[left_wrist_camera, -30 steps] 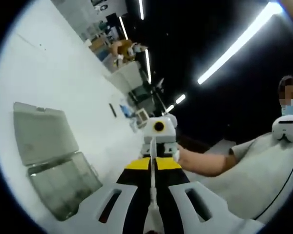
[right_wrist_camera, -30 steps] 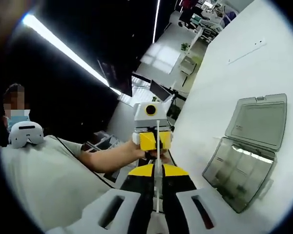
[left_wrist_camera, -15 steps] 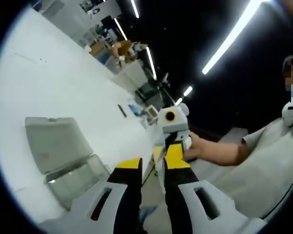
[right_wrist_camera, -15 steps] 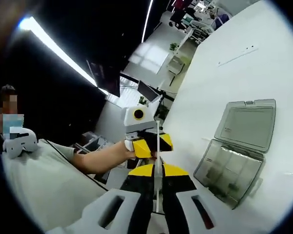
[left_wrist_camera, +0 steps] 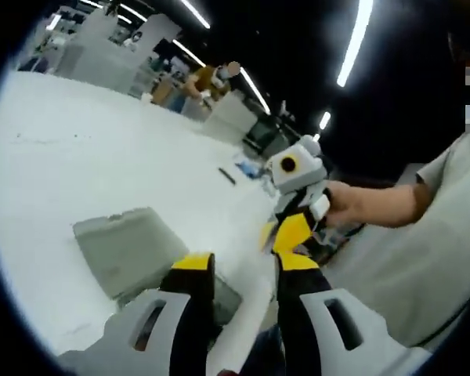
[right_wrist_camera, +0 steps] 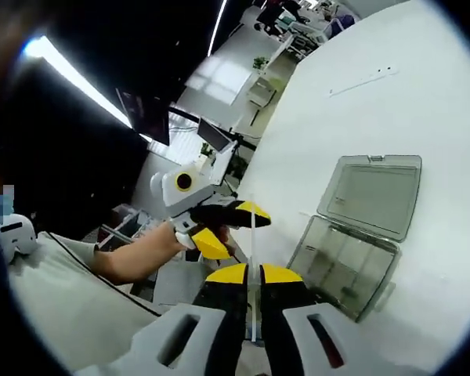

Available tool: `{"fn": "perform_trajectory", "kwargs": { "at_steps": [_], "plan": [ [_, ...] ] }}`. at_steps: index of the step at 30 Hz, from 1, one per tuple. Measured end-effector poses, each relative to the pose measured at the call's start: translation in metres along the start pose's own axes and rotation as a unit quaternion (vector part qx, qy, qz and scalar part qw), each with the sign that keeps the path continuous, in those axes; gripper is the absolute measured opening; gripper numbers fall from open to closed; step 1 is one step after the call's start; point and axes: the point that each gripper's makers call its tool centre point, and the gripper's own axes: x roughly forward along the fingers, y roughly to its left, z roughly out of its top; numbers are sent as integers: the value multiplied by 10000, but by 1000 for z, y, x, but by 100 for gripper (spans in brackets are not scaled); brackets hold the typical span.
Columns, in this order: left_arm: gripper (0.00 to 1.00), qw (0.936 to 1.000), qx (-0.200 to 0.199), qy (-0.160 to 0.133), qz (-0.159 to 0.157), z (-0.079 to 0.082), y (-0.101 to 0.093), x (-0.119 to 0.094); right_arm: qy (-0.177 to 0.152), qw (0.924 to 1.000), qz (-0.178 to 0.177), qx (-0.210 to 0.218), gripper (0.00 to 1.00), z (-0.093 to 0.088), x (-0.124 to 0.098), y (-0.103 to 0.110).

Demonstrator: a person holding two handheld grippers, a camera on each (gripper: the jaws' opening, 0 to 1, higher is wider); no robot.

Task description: Insert the divider into the dual guide fixture by aligning both edges with the guide slots and pushing it downward to the bottom, including one-sided entry, uneven engagement, binding, and posture correction.

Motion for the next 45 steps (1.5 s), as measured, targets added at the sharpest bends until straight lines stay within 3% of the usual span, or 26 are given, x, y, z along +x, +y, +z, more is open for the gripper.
{"fn": "perform_trajectory", "kwargs": {
  "at_steps": [3, 4, 5, 8, 13, 16, 19, 21, 24, 26, 27, 28, 30, 32, 40, 43, 45],
  "plan": [
    [31, 9990, 289, 135, 311, -5, 7, -1, 80, 9998, -169, 10, 0, -1, 0, -6],
    [31, 9987, 261, 50, 425, -2, 8, 0, 79, 9997, -244, 0, 0, 0, -1, -9],
    [31, 9987, 302, 148, 378, -6, 6, -1, 161, 9988, -455, 126, 0, -2, -1, -15],
    [33, 9965, 569, 209, 570, -8, 8, -2, 290, 9982, -532, -8, 0, -5, -1, -17],
    [38, 9897, 1016, 436, 904, -14, 13, -3, 479, 9938, -992, -147, 0, -10, -4, -28],
    [39, 9895, 1082, 422, 860, -14, 10, -3, 403, 9904, -1319, 38, 0, -9, -6, -36],
    [41, 9847, 1360, 596, 915, -17, 10, -5, 386, 9880, -1494, 58, 0, -10, -6, -37],
    [44, 9833, 1450, 634, 900, -19, 8, -5, 455, 9818, -1842, 79, 0, -14, -8, -45],
    [49, 9794, 1651, 777, 864, -24, 7, -6, 338, 9745, -2175, 437, 0, -15, -6, -49],
    [50, 9772, 1767, 837, 830, -27, 7, -7, 417, 9716, -2288, 430, 0, -17, -3, -51],
    [51, 9765, 1788, 865, 833, -29, 7, -6, 476, 9650, -2506, 614, 0, -21, -4, -55],
    [52, 9752, 1830, 911, 846, -33, 9, -6, 502, 9639, -2564, 513, 0, -20, -3, -56],
    [55, 9720, 1954, 960, 880, -36, 11, -6, 466, 9563, -2793, 727, 0, -21, -2, -60],
    [58, 9725, 1951, 945, 853, -36, 10, -6, 566, 9533, -2898, 631, 0, -22, -1, -62],
    [60, 9711, 1997, 988, 860, -41, 16, -10, 671, 9330, -3351, 1131, 0, -25, 6, -73],
    [60, 9710, 1966, 1021, 896, -45, 21, -15, 647, 9316, -3349, 1258, 0, -21, 13, -73],
    [60, 9709, 1963, 1023, 909, -48, 22, -17, 741, 9250, -3543, 1158, 0, -22, 13, -77]
  ]
}}
